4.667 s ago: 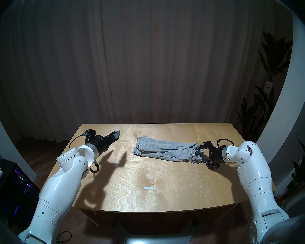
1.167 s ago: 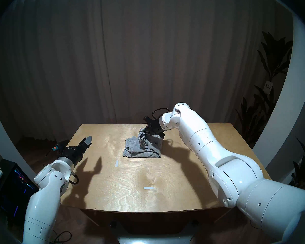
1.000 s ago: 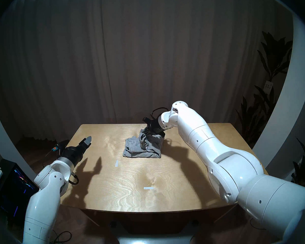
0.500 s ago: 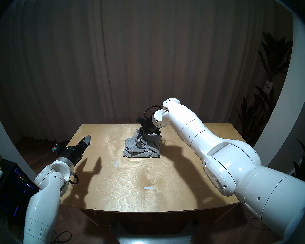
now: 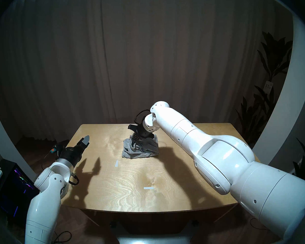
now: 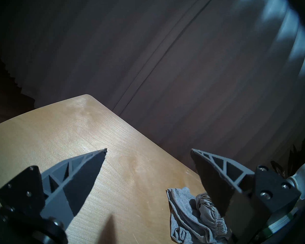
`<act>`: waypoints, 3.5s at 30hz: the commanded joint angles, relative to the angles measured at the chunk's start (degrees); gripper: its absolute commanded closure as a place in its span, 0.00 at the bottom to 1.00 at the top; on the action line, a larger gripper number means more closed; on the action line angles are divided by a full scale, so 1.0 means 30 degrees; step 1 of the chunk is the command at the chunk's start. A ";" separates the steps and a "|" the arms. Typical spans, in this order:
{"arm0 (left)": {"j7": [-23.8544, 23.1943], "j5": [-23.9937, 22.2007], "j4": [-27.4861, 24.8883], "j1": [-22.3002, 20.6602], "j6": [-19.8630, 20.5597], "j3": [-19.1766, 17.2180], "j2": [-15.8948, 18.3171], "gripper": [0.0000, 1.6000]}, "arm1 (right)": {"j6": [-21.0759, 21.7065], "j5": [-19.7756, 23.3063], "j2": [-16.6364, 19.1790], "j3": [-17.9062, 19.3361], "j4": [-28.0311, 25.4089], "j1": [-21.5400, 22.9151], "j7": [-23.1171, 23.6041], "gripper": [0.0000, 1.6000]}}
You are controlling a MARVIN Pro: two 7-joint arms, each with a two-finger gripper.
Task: Fold the pants in half lengthwise, then in half again, and set them down flat
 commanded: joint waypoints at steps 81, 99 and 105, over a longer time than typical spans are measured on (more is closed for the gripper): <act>0.0674 0.7650 -0.1943 -0.1904 -0.2066 0.3520 0.0917 0.00 | -0.1526 -0.1588 0.5598 -0.2319 0.0170 0.1546 0.4801 0.00; 0.1776 1.1090 -0.0953 -0.4763 -0.2116 0.6085 0.1208 0.00 | -0.3361 -0.1515 0.7389 -0.1512 0.0190 0.1162 0.5334 0.00; 0.2140 1.2022 -0.0149 -0.5611 -0.2073 0.6734 0.1240 0.00 | -0.4042 -0.1695 0.7651 -0.1522 -0.0217 0.1122 0.5602 0.00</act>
